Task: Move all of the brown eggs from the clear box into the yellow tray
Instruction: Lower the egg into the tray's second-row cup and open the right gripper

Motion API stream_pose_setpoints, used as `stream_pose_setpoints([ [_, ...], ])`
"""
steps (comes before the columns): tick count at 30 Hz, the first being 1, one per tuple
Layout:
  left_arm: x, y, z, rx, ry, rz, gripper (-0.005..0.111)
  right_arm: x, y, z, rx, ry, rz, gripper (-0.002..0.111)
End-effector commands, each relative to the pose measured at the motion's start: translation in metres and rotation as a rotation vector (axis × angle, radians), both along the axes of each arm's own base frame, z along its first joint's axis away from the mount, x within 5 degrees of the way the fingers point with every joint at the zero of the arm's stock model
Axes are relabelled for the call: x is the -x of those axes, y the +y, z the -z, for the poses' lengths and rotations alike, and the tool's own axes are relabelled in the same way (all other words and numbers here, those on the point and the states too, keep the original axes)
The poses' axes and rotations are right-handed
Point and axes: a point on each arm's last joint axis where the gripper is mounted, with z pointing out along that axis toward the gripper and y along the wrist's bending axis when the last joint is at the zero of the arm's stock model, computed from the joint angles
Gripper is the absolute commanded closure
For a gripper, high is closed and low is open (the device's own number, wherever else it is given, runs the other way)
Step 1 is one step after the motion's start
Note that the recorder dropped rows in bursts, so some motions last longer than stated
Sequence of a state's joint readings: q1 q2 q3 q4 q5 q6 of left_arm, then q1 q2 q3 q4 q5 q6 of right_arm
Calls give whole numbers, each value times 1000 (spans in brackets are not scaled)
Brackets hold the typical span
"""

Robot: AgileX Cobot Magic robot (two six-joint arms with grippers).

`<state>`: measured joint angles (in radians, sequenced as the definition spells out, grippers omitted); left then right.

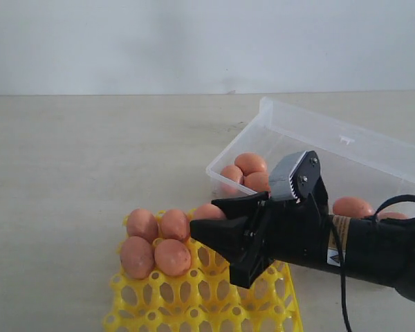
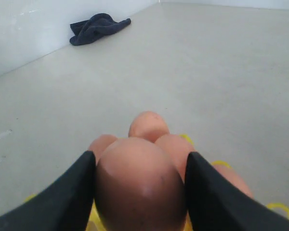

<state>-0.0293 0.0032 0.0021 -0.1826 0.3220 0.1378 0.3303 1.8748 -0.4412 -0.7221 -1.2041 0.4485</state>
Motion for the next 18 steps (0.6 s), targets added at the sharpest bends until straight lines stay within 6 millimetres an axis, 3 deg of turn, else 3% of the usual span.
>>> stream_pose_setpoints([
  [1, 0, 0, -2, 15, -15, 1, 103, -3, 14, -3, 17, -40, -47, 108],
  [18, 0, 0, -2, 15, -15, 1, 103, -1, 18, 6, 163, -70, -70, 108],
])
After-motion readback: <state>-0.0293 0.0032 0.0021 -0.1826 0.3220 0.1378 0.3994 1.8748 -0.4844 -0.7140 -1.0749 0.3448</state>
